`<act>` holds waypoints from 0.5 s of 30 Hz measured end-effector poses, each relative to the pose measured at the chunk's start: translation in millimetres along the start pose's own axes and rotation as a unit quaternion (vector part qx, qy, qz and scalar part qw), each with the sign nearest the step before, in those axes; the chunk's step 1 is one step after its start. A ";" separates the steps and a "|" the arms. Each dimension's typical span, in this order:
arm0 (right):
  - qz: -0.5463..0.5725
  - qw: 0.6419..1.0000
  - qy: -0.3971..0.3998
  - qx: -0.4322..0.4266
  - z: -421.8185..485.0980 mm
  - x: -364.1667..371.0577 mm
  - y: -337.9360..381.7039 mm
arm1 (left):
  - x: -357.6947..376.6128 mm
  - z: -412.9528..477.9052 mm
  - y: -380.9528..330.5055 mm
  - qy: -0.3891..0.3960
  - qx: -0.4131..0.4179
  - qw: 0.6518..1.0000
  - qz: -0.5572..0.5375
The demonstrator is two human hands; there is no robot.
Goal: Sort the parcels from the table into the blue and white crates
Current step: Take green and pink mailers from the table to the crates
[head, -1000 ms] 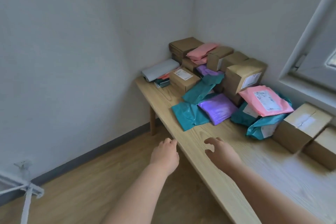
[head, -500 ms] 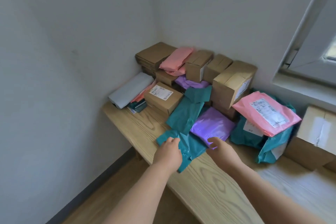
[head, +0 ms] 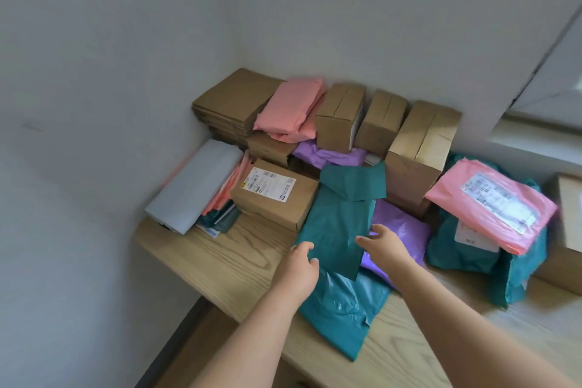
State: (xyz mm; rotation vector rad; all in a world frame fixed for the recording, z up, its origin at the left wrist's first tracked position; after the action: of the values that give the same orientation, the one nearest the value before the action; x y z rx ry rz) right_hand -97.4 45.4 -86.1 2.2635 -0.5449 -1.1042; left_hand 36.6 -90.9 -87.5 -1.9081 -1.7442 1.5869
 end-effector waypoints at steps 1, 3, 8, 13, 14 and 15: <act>0.014 1.000 -0.004 0.007 -0.1 3.5 4.8 | -4.3 6.2 1.5 0.011 0.001 1.000 -0.009; 0.044 0.999 -0.011 0.018 2.7 12.7 12.2 | -13.6 21.0 4.9 0.031 -0.005 0.999 -0.041; 0.058 0.997 -0.056 0.006 -5.6 16.2 26.9 | -22.4 51.8 12.4 0.052 -0.043 0.984 -0.166; 0.048 0.990 -0.132 0.003 -30.1 -7.6 17.4 | -15.6 46.7 0.9 0.103 -0.098 0.938 -0.317; 0.048 0.988 -0.146 -0.005 -33.8 -16.2 14.5 | -15.2 42.8 -4.6 0.108 -0.109 0.926 -0.344; 0.051 0.986 -0.156 -0.011 -36.8 -23.1 13.2 | -15.6 41.0 -8.6 0.113 -0.122 0.914 -0.371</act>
State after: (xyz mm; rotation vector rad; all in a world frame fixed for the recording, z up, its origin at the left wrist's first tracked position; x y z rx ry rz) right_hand -82.6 59.7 -45.6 2.0300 -0.7589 -1.4131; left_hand 4.6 -122.0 -90.9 -1.1733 -2.2415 0.8706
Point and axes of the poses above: each hand's wrist, its own z-axis towards the middle knuckle, its own x-axis out of the palm, y = z × x, the point moved 4 cm from there along z, towards the middle knuckle, and after that the axes turned 9 degrees about -z, right-handed, at the moved point
